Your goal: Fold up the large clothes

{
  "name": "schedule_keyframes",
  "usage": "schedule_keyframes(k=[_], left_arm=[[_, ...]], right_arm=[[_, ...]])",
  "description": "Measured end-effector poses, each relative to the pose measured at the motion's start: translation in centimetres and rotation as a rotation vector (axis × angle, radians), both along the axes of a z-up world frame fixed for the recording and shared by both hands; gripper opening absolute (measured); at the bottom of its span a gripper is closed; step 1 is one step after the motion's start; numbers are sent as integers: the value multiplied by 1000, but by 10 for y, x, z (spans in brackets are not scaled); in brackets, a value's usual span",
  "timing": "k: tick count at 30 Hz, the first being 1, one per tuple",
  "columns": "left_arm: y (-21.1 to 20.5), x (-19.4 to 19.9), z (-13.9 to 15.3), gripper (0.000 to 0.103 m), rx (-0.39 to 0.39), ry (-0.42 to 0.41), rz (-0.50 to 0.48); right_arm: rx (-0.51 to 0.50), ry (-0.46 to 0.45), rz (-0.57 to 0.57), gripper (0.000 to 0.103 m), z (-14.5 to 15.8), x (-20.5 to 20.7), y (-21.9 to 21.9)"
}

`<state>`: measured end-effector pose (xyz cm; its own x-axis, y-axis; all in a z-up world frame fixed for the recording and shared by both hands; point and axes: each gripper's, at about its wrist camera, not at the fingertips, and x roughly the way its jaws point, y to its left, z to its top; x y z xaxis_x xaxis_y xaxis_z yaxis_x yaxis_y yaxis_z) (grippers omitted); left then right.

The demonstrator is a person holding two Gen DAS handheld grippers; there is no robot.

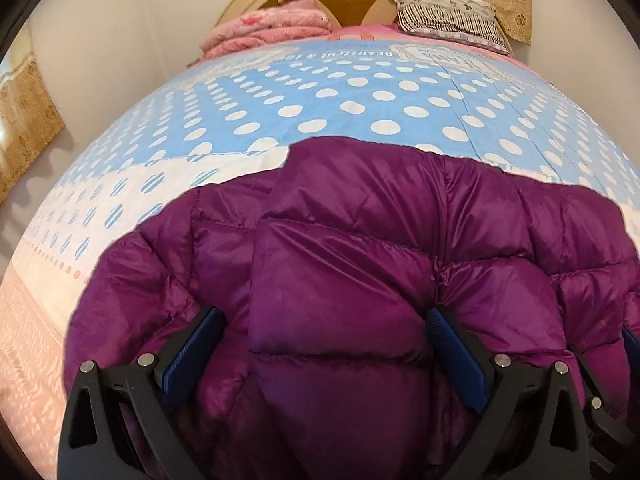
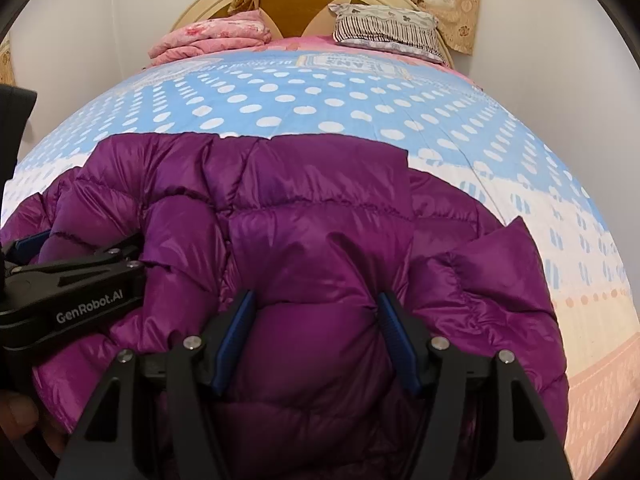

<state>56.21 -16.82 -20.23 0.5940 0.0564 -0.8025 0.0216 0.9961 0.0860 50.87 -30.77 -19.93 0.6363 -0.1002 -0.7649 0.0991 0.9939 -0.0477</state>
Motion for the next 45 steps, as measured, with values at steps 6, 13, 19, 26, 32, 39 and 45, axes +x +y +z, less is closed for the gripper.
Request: schedule_keyframes(k=[6,13,19,26,32,39,45], left_arm=[[35,-68,48,102,-141,-100,-71],[25,-83,0,102,-43,-66,-90],[21,-84,-5,102,-6,-75,-88],[21,-85,-8,102,-5,-79,-87],[31,-84,10,102,-15,-31,-96],[118,-187,64,102,-66,-145,-106],[198,-293,27,102,-44,-90,-53]], right_arm=[[78,-70,41,66,47,-51,-2],[52,10,109,68,8,-68,21],[8,-16,100,70,-1,-68,26],[19,-23,96,70,-5,-73,23],[48,20,108,72,2,-70,20],[88,-8,79,93,49,-187,-14],[90,76,-36,93,20,-313,-50]])
